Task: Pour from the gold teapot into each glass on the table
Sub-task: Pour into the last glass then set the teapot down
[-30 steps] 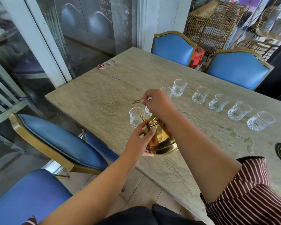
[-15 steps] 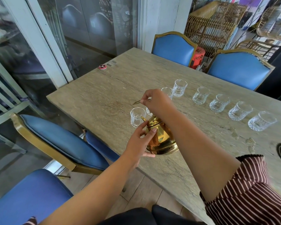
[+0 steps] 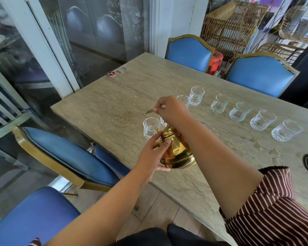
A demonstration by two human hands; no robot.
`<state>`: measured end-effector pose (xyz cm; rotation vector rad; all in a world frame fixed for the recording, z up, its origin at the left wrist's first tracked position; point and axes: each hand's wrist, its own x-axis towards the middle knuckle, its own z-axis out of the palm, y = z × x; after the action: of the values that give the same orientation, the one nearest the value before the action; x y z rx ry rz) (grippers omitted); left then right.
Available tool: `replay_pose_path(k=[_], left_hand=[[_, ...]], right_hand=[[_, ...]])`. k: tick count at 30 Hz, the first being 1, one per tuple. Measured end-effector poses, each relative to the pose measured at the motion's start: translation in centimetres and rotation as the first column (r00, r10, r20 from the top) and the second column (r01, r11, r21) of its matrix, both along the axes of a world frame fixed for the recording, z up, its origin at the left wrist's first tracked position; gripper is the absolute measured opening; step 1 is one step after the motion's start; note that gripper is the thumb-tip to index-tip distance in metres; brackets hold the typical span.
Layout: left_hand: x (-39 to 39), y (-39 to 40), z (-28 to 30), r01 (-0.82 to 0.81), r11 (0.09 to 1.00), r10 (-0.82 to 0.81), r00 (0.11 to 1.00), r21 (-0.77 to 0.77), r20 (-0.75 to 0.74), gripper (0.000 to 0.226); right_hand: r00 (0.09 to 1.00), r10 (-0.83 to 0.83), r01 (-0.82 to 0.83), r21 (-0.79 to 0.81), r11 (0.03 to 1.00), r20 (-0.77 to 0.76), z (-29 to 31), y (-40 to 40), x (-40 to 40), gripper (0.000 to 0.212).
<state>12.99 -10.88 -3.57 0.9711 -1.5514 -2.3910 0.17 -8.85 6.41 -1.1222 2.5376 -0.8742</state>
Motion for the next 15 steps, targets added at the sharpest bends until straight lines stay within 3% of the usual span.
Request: replay_pose_path(k=[8, 15], left_hand=[[0.5, -0.6, -0.6, 0.039, 0.995, -0.036, 0.999, -0.091, 0.038, 0.057], [1.2, -0.9, -2.2, 0.176, 0.924, -0.157, 0.984, -0.339, 0.084, 0.055]], right_hand=[[0.992, -0.075, 0.084, -0.100, 0.991, 0.097, -1.3, 2.0, 1.0, 0.011], [0.946, -0.164, 0.235, -0.243, 0.941, 0.280, -4.1, 5.7, 2.6, 0.006]])
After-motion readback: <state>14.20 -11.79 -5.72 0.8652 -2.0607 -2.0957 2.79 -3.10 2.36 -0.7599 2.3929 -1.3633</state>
